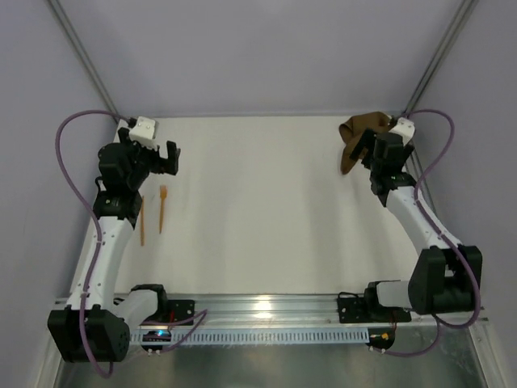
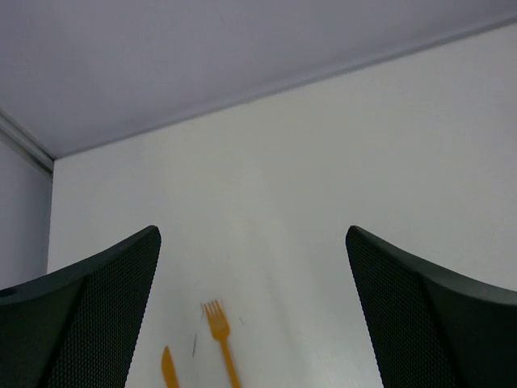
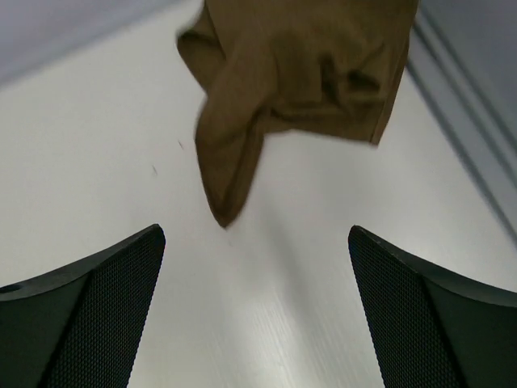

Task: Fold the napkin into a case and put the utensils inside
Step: Pick up the crumpled napkin from the corner of the board.

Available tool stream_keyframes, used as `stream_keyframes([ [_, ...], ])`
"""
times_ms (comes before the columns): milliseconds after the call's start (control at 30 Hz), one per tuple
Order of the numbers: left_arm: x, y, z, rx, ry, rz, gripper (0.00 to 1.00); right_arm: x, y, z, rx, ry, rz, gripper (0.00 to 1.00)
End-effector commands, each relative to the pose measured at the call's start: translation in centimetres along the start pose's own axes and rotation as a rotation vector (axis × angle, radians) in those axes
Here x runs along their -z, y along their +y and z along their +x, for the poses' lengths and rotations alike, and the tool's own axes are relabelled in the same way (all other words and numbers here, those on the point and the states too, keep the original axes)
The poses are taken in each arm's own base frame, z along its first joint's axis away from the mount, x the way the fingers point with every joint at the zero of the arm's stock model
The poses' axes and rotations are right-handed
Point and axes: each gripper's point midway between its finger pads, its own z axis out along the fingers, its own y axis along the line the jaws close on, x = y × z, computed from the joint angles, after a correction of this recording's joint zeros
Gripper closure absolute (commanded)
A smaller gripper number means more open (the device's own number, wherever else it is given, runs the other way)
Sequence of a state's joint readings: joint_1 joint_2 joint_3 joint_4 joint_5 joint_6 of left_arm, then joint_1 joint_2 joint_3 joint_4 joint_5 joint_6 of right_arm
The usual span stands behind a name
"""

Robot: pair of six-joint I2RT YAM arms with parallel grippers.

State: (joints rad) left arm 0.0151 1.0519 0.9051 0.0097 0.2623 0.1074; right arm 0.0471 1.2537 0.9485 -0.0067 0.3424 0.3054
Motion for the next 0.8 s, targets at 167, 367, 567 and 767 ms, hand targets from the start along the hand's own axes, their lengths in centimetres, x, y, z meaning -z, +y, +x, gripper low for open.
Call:
stream_keyframes([
  [167, 7.7, -2.0, 8.1, -0.04, 0.524, 0.092, 0.01, -4.0, 1.4, 12.1, 0.1, 0.47, -0.074, 0.15],
  [367, 9.0, -2.6, 8.3, -0.02, 0.529, 0.095, 0.01, -8.4, 1.1, 14.9, 0.206, 0.552, -0.027, 0.18],
  [567, 8.9, -2.4, 7.7, -0.011, 0.504, 0.078, 0.01, -11.4, 2.3, 16.7, 0.305, 0.654, -0.029, 0.23],
  [767, 8.9, -2.2, 7.8, -0.01, 0.513, 0.066, 0.01, -12.5, 2.7, 17.3, 0.325, 0.715, 0.012, 0.54],
])
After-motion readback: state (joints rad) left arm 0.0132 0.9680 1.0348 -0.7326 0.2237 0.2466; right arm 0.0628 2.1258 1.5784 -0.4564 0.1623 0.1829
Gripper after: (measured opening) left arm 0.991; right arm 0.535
